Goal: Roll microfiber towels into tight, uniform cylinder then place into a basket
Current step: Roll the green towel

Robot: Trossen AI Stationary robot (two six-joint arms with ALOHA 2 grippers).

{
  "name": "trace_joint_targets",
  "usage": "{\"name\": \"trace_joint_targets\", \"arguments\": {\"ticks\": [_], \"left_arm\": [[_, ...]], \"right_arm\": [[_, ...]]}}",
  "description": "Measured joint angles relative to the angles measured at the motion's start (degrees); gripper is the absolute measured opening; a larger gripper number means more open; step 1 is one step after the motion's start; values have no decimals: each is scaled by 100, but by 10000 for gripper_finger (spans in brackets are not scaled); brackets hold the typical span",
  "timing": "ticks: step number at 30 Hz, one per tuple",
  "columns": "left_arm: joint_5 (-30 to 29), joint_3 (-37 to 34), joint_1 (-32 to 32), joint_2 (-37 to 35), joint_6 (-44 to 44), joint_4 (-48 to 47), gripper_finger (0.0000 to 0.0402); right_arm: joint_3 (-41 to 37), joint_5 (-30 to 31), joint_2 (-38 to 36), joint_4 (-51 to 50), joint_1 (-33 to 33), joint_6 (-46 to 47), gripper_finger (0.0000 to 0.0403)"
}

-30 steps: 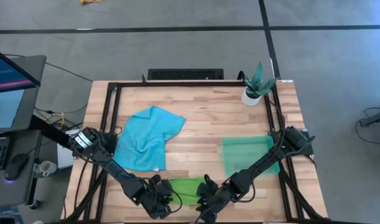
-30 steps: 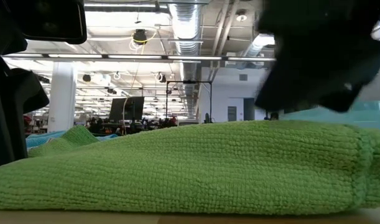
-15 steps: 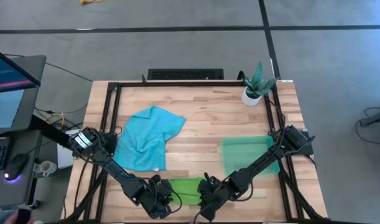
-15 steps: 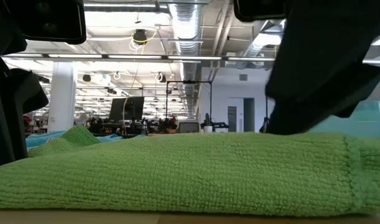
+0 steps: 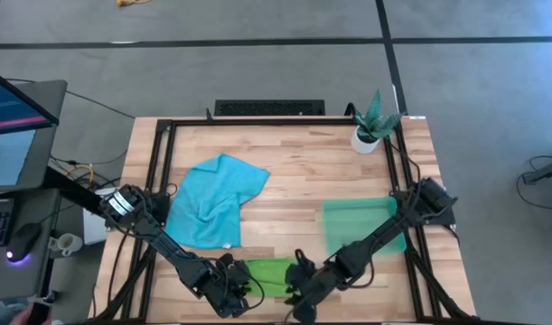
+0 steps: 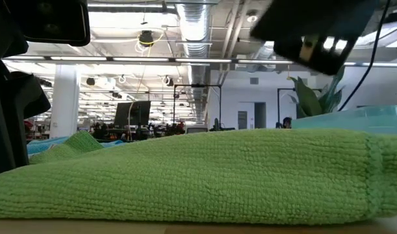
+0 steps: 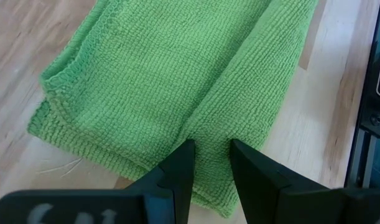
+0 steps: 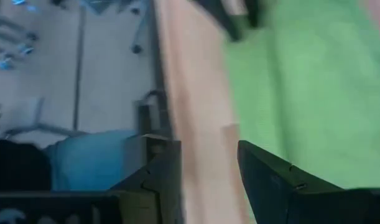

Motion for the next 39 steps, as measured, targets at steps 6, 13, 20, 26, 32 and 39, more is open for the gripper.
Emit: {"name": "trace_joint_targets", "arguments": {"ticks": [6, 13, 20, 26, 32, 39], "left_arm": [[-2, 0, 0, 0, -42, -9, 103], [27, 0, 0, 0, -87, -9, 103], [44, 0, 0, 0, -98, -9, 103], [50, 0, 0, 0, -87, -7, 103], [56, 0, 0, 0, -85, -11, 103], [61, 0, 0, 0, -85, -22, 103]], "right_arm": [[12, -62, 260, 309, 170, -34, 179], [12, 52, 376, 70, 116, 142, 179], [2, -205, 626, 66, 54, 268, 179], [12, -164, 807, -145, 48, 606, 179], [11, 76, 707, -195, 13, 612, 179], [10, 89, 700, -193, 15, 748, 179]]}}
